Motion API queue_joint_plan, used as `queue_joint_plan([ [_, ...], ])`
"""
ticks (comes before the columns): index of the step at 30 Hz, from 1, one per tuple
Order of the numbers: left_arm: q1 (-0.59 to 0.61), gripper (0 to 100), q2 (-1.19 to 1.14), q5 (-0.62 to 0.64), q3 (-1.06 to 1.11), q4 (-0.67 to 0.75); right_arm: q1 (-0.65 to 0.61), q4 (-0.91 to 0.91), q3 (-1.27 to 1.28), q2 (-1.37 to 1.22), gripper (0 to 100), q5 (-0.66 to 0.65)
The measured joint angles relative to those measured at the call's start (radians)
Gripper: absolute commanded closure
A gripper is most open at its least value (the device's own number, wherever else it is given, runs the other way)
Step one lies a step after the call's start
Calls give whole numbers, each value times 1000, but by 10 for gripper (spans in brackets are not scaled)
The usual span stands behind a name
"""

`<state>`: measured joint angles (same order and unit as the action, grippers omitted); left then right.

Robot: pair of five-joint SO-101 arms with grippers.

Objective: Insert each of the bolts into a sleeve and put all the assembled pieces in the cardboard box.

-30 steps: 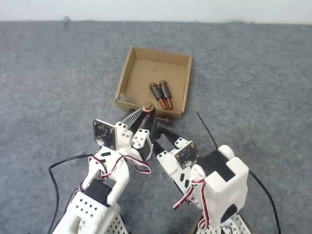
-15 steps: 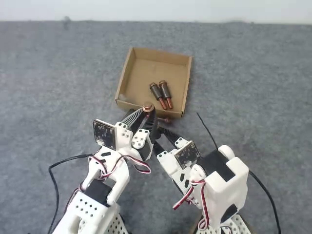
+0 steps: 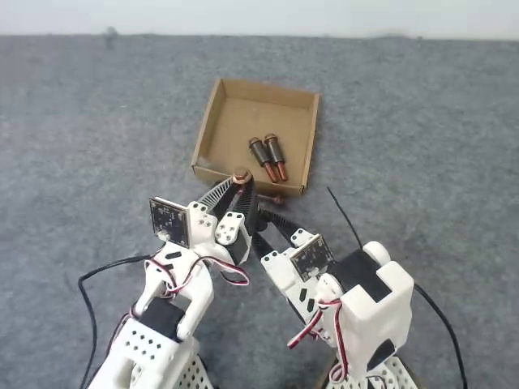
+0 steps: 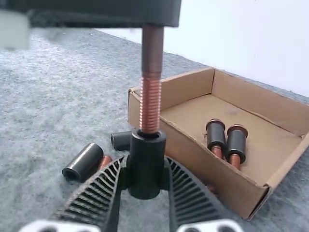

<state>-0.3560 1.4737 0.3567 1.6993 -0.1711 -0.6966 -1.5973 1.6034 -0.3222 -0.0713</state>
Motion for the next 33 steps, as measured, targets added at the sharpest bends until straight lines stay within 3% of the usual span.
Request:
queue_joint_plan([
  [10,0,990,0,0,0,-9,0,0,0,0,992,0],
  [33,-38,990,0,-6,0,-212,3,0,0,2,992,-3],
])
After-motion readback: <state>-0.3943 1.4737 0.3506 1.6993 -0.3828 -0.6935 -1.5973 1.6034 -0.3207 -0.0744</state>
